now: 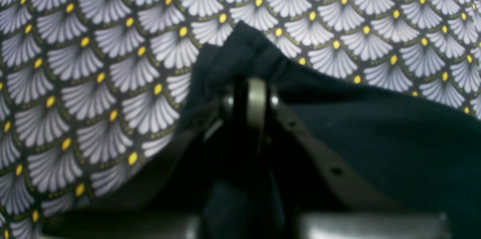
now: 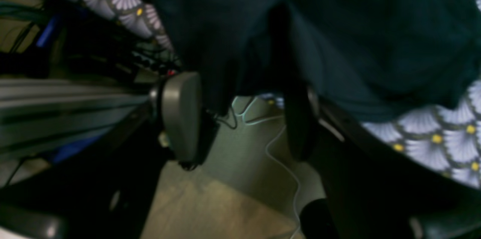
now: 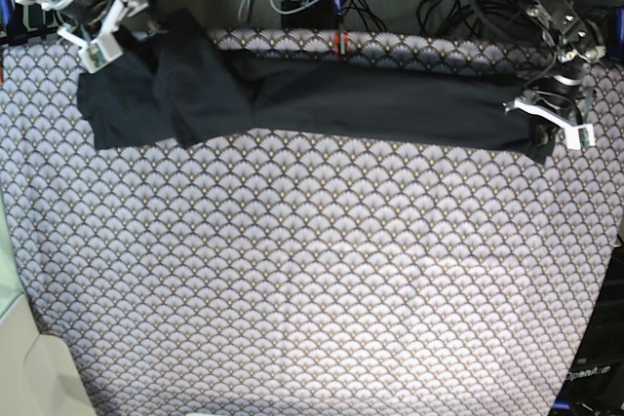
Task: Fold the T-shirt properly
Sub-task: 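Lift the right gripper's strip end and lay it flat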
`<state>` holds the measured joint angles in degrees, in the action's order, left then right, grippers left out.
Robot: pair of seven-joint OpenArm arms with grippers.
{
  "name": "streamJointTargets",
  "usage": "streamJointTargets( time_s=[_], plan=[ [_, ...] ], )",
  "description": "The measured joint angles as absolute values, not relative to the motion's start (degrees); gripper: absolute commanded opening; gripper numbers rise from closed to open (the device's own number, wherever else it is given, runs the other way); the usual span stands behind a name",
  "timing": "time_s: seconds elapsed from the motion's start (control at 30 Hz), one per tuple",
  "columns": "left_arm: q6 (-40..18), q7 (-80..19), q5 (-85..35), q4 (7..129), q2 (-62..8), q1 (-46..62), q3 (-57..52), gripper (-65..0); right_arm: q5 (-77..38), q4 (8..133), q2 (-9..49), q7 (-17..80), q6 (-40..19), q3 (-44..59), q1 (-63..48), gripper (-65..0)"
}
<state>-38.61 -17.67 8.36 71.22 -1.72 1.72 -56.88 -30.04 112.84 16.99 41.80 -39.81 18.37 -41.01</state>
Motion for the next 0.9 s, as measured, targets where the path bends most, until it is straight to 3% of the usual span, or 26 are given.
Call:
streamJointTargets(
  time_s=[0.9],
  plan=[
    [-38.7, -17.7, 8.3, 71.2, -1.7, 1.7, -56.9, -60.3, -29.6, 109.1, 15.9, 41.2, -39.8, 14.8, -39.0, -28.9]
  ],
)
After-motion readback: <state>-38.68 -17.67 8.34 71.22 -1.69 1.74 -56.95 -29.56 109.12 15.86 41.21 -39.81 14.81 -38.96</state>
